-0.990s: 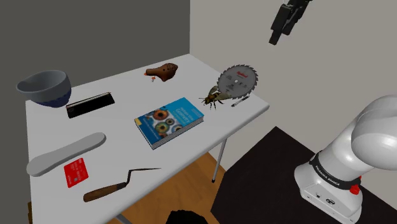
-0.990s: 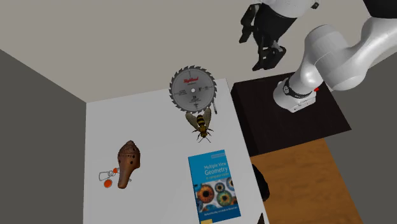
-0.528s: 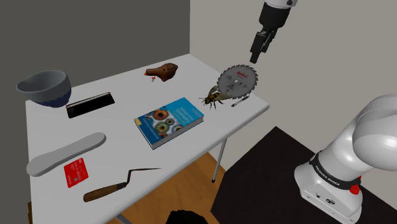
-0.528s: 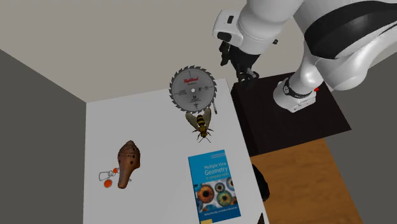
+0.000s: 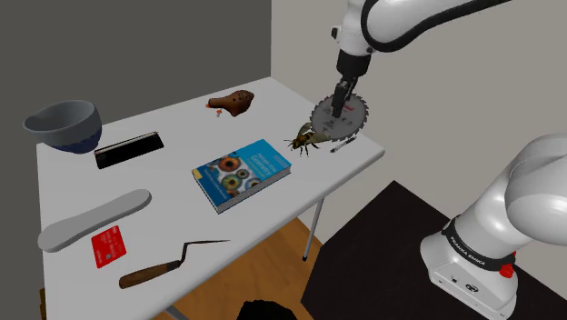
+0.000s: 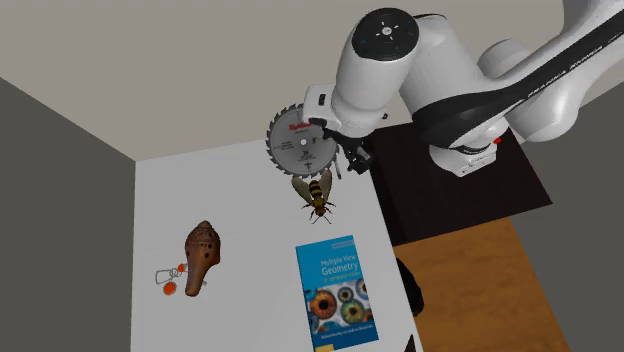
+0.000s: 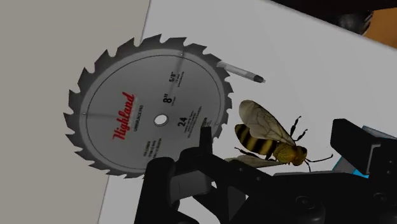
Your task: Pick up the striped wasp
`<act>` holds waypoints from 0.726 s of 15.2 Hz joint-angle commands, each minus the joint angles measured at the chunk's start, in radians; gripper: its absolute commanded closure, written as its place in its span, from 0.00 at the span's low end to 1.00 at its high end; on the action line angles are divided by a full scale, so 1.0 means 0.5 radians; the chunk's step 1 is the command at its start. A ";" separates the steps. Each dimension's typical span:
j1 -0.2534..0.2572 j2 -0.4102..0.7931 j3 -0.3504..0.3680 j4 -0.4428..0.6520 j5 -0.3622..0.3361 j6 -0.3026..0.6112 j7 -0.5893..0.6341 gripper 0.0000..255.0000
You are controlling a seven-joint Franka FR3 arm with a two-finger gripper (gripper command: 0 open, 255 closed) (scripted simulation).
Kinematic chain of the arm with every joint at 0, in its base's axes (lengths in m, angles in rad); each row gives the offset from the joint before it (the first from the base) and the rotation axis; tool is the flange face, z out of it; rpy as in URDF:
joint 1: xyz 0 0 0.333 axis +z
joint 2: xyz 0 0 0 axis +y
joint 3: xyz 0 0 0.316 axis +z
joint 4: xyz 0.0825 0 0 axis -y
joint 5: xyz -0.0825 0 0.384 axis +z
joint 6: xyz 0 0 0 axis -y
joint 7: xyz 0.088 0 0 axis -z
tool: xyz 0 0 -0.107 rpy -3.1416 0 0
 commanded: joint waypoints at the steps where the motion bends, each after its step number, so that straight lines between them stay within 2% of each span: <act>1: 0.021 0.139 0.005 0.014 -0.001 0.103 -0.047 0.00; 7: 0.067 0.572 0.027 0.091 -0.015 0.389 -0.185 0.00; 11: 0.066 0.645 0.028 0.067 -0.025 0.483 -0.180 0.00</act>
